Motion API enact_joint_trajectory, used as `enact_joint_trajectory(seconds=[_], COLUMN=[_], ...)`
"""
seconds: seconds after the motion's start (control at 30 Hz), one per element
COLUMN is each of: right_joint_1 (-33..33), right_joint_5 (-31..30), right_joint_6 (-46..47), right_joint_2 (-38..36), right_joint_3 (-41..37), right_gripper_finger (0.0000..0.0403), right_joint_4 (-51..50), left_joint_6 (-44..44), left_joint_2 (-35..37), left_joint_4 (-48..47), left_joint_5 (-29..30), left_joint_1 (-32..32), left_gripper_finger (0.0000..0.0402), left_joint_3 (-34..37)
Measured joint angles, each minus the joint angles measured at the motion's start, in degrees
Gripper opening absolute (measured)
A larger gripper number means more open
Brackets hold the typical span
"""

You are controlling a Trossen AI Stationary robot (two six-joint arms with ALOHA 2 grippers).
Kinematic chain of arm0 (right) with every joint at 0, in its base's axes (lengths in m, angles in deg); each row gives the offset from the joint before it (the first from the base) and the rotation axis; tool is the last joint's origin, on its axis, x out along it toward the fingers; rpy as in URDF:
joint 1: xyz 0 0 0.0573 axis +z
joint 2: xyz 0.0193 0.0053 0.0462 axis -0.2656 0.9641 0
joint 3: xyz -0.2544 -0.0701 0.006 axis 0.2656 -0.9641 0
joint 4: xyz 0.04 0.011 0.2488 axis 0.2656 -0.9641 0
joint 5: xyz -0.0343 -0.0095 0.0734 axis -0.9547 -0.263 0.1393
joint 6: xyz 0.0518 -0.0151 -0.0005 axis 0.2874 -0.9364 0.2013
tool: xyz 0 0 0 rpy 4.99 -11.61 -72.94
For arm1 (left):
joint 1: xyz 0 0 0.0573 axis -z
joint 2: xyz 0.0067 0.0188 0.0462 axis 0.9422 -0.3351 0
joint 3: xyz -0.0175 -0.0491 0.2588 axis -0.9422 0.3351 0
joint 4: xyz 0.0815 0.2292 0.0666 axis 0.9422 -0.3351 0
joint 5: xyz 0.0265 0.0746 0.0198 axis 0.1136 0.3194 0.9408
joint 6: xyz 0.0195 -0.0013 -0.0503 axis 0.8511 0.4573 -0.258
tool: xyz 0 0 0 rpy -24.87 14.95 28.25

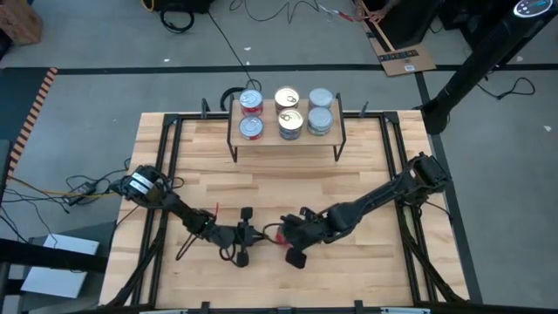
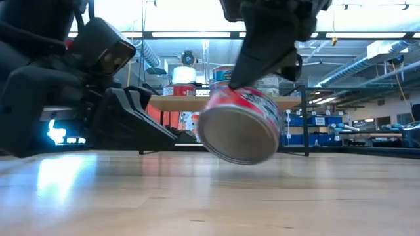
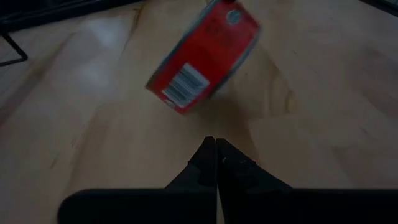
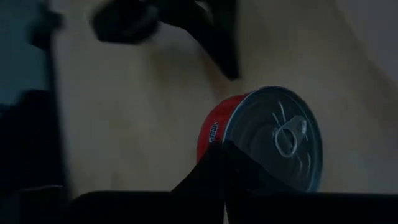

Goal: Stack canned seafood by type on shelf
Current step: Stack the red tuna can on top of the red tuna can on the shelf

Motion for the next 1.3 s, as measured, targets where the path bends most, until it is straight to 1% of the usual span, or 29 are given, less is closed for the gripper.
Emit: enact_joint_trajectory(seconds=[0.13,0.3,0.47,0.6,0.73,0.93,1.1,1.17,1.3], right_joint_1=[-0.4,-0.9,-1.3,-1.8,-2.4,-3.1,-2.8,-1.9,1.4], right_joint_5=[4.5,10.6,13.7,14.6,15.6,16.9,16.5,14.0,4.1], right_joint_6=[1.4,5.6,10.2,11.9,11.9,11.2,4.0,0.2,-5.4], right_joint_2=[0.1,0.1,0.1,-0.1,0.3,-1.5,-4.6,-6.3,-8.9], right_joint_3=[-0.2,-4.5,-11.7,-15.3,-16.0,-15.5,-15.5,-15.5,-15.5], right_gripper_finger=[0.0,0.0,0.0,0.0,0.0,0.0,0.0005,0.0013,0.002], right_joint_4=[6.0,16.4,29.0,34.0,31.9,33.1,31.1,26.4,12.3], left_joint_6=[0.5,0.5,1.9,1.9,1.9,1.9,1.7,0.6,-2.8], left_joint_2=[0.0,0.0,0.0,0.0,0.0,0.0,0.0,0.0,0.1], left_joint_4=[0.2,0.2,0.2,0.2,0.2,0.2,0.2,0.6,1.5], left_joint_5=[0.8,2.1,2.8,2.8,2.8,2.5,2.2,2.2,2.0], left_joint_1=[0.9,1.8,2.3,2.3,2.3,2.3,2.3,2.3,0.4], left_gripper_finger=[0.0001,0.0002,0.0004,0.0004,0.0005,0.0005,0.0005,0.0005,0.0004], left_joint_3=[0.0,0.0,0.0,0.0,0.0,0.0,0.0,0.0,-0.5])
